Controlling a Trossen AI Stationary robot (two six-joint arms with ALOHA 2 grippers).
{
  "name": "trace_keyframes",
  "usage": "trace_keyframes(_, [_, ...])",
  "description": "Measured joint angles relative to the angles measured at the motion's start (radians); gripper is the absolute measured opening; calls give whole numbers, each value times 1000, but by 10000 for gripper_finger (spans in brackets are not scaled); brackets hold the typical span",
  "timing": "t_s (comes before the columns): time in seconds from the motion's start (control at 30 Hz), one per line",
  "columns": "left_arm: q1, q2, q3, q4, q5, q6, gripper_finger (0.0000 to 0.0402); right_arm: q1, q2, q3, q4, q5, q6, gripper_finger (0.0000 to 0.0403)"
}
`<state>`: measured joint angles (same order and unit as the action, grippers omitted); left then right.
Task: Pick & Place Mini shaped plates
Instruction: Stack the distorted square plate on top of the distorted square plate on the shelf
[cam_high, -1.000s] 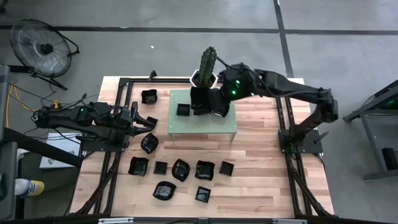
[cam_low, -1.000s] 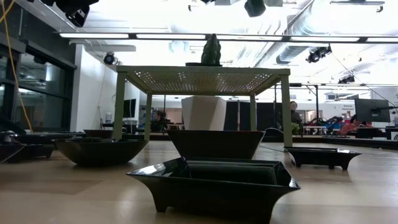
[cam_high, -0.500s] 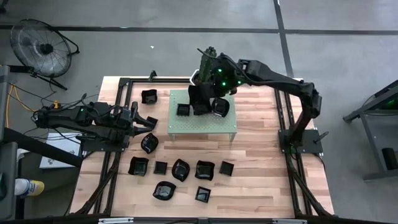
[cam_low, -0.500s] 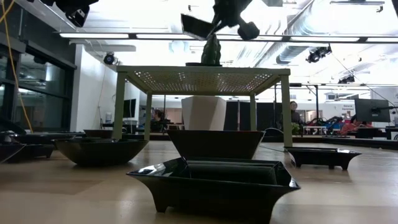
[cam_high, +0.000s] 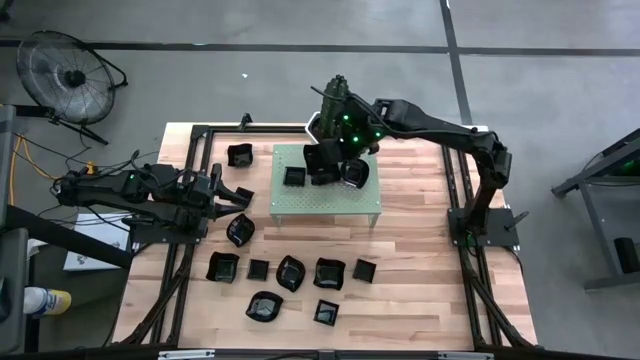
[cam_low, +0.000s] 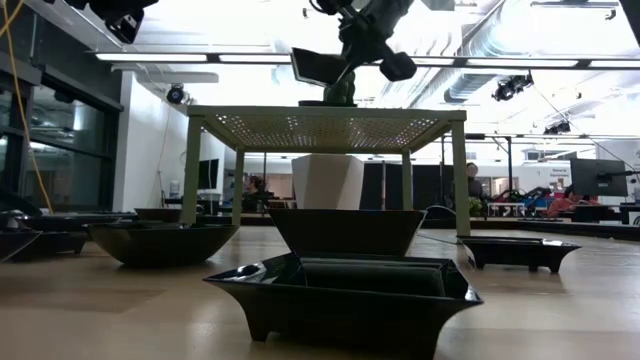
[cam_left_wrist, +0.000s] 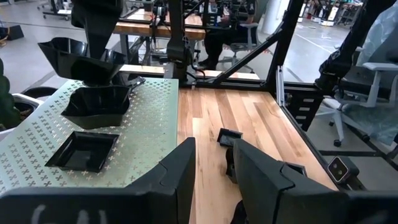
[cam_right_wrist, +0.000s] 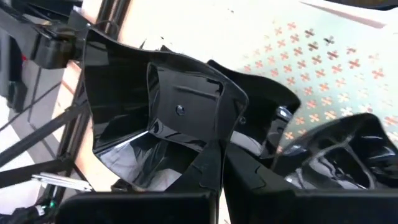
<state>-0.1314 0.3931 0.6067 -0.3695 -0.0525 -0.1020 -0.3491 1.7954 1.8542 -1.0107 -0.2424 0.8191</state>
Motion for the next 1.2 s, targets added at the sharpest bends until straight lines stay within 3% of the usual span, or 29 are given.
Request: trace_keyframes(1.2, [0, 0, 0, -8, 10, 2, 108, 2, 54, -1, -64, 2, 14, 0])
